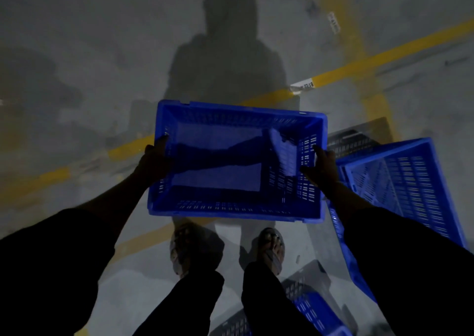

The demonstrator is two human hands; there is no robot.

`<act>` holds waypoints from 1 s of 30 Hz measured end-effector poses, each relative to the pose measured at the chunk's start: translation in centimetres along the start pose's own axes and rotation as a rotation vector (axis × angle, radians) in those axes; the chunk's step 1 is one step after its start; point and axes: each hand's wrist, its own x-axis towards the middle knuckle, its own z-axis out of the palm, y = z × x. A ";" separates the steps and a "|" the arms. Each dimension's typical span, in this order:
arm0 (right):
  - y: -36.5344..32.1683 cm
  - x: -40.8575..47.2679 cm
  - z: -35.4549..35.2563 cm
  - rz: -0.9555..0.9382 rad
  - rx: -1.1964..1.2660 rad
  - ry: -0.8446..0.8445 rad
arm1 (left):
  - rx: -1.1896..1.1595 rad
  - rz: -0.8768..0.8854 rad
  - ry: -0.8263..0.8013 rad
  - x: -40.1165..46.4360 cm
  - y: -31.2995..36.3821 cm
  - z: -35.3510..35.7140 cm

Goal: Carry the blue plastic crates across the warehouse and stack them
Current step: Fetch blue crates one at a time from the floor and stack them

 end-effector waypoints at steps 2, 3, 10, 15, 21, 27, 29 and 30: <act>-1.5 -1.9 -2.3 -0.019 -0.025 -0.006 | 0.017 0.019 0.010 -3.6 1.9 -1.9; -2.4 -2.9 -3.6 -0.036 -0.033 -0.008 | 0.037 0.013 0.033 -5.6 2.8 -2.9; -11.0 -12.4 -15.8 -0.152 -0.081 0.018 | 0.304 0.124 0.167 -21.0 8.7 -12.8; -19.0 -23.1 -26.9 -0.249 -0.181 0.061 | 0.299 0.237 0.243 -35.5 13.4 -21.7; -25.9 -34.1 -36.1 -0.404 -0.247 0.245 | 0.222 0.222 0.345 -50.2 14.7 -28.3; -28.4 -38.4 -38.1 -0.634 -0.172 0.360 | -0.006 0.199 0.591 -57.7 11.7 -27.7; -29.0 -38.5 -38.1 -0.735 -0.139 0.345 | -0.013 0.261 0.653 -58.9 9.6 -26.9; -29.6 -38.6 -38.2 -0.764 -0.116 0.318 | -0.034 0.271 0.688 -59.3 8.5 -26.6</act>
